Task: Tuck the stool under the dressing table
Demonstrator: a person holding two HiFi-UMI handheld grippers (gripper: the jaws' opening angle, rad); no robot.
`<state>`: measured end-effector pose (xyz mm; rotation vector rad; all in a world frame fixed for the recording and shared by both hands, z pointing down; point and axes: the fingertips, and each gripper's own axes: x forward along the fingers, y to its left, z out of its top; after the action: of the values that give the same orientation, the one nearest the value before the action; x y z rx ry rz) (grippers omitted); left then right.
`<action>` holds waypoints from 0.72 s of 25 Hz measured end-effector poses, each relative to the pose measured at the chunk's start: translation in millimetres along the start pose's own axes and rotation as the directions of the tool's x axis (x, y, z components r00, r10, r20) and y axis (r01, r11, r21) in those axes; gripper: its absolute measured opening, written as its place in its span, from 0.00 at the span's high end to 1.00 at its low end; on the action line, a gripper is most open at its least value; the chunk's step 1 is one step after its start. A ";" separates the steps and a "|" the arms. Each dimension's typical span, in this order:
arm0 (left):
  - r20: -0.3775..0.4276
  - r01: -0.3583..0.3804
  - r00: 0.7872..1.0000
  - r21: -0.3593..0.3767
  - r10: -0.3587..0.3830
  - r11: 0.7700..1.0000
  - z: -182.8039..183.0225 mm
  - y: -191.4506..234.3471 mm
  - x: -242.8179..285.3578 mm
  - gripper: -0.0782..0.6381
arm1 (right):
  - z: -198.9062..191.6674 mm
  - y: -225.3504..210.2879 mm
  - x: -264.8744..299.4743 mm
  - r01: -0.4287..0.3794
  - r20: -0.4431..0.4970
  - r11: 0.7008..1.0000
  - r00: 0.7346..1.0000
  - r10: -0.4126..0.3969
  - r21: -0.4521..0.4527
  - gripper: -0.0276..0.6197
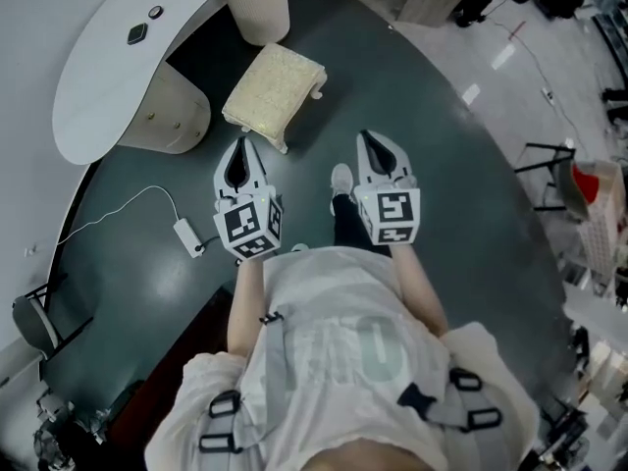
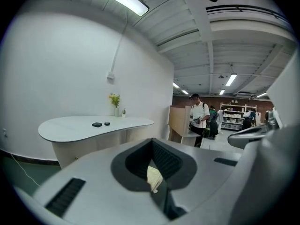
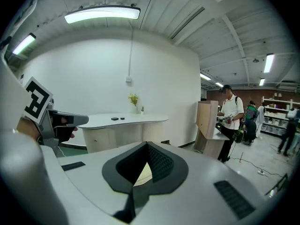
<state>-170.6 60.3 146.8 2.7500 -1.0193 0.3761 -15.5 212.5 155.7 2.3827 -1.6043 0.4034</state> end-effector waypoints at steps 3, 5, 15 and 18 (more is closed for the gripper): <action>0.001 -0.045 0.999 -0.025 0.045 0.999 11.3 -9.3 38.8 0.88 | 11.1 -35.0 36.3 -0.036 -0.014 0.999 0.999 0.036 -0.004 0.95; 0.005 -0.069 0.998 -0.022 0.070 0.997 21.2 -19.5 65.7 0.88 | 18.1 -61.6 59.2 -0.051 -0.015 0.999 0.999 0.051 0.005 0.95; 0.008 -0.149 0.989 -0.033 0.149 0.988 41.8 -52.4 135.5 0.88 | 27.6 -132.5 135.7 -0.120 -0.023 0.993 0.993 0.120 -0.012 0.95; -0.004 -0.169 0.986 -0.026 0.169 0.985 39.5 -52.6 132.2 0.89 | 28.2 -131.9 136.9 -0.135 -0.022 0.991 0.991 0.134 -0.004 0.95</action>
<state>-32.3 8.4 144.2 2.6475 -1.2519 0.3869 158.8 133.3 172.5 2.2653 -1.7597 0.4484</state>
